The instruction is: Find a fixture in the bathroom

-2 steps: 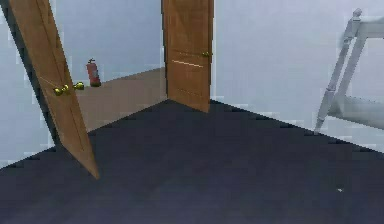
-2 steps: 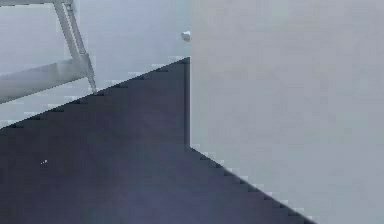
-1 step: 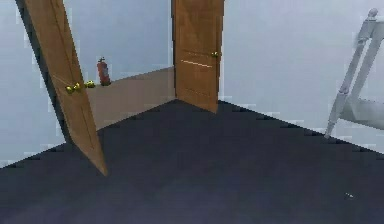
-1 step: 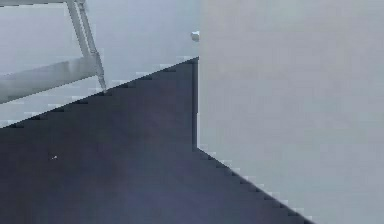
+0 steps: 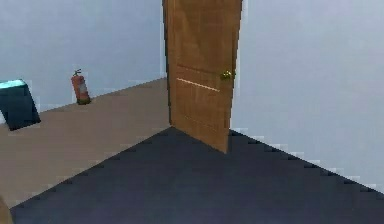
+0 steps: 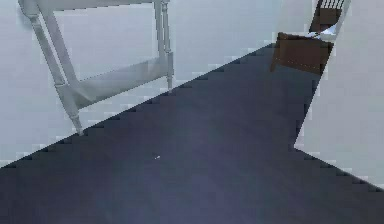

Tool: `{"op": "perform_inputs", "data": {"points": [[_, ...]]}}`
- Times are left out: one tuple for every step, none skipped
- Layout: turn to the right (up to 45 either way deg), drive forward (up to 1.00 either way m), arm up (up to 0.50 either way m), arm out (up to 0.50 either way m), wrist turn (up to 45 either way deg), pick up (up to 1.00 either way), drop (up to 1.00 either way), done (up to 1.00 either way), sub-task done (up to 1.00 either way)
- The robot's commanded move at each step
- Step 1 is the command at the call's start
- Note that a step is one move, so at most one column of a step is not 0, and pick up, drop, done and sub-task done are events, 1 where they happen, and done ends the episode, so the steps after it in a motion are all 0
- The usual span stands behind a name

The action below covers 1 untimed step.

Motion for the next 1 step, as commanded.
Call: {"op": "perform_inputs", "data": {"points": [[-3.0,0.0,0.0,0.0,0.0,0.0,0.0,0.0,0.0]]}}
